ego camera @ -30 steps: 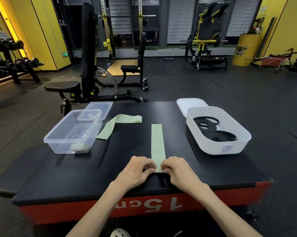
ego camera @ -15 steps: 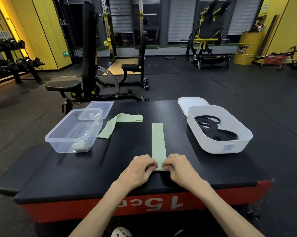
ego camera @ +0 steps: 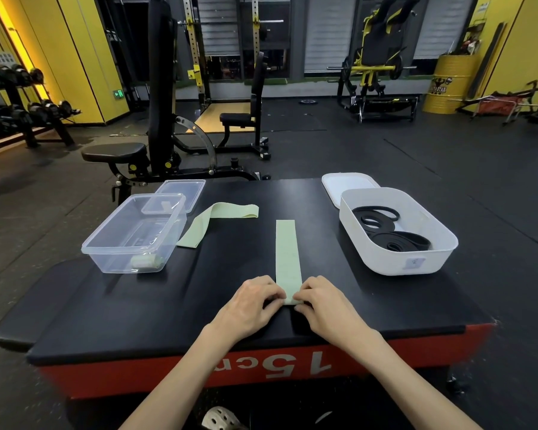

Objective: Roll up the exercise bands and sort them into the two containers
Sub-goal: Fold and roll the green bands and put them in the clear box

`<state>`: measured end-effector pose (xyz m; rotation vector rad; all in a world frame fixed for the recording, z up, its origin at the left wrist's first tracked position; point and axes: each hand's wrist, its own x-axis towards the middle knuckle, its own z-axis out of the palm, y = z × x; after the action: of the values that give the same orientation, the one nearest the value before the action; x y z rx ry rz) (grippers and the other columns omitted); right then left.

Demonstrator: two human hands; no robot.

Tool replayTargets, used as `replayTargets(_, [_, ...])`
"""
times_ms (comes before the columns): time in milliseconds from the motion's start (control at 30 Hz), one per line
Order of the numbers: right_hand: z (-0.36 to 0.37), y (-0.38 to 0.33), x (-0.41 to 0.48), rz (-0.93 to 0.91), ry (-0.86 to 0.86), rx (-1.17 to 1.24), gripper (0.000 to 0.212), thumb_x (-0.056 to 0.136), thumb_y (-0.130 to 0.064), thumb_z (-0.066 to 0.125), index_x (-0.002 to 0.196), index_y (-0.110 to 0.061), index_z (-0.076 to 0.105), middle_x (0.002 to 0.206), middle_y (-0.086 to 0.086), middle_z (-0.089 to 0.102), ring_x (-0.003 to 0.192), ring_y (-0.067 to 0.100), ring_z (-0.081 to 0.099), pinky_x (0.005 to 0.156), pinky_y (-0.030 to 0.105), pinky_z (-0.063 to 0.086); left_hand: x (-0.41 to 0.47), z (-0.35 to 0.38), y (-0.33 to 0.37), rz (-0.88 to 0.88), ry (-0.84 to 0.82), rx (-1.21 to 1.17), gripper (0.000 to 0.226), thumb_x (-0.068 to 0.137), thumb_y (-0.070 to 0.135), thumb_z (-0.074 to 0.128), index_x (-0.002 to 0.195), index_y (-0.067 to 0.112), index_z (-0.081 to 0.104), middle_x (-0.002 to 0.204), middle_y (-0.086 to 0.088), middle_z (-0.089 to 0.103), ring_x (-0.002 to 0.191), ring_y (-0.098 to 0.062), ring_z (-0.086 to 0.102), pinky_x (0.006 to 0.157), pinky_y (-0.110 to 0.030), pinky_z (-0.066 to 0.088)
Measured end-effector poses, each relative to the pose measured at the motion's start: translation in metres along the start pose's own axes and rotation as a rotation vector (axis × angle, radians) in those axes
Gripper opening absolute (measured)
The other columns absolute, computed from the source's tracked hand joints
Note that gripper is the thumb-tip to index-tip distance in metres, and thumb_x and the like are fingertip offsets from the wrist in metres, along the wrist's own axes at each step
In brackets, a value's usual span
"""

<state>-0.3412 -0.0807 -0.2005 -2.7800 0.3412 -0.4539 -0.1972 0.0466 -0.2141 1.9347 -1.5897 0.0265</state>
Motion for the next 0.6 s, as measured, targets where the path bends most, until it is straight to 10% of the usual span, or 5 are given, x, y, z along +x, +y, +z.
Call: replayTargets(600, [0.008,0.009,-0.005,-0.061,-0.005,-0.087,0.025,0.078,0.007,0.051,0.083,-0.01,0.069,0.083,0.002,0.056,0.082,0.022,0.049,0.066,0.033,0.046,-0.005,-0.001,0.002,0.002,-0.061,0.003,0.014,0.089,0.024,0.064,0.094,0.014,0.072,0.085,0.001,0.066,0.073,-0.006,0.056,0.072,-0.004,0.034])
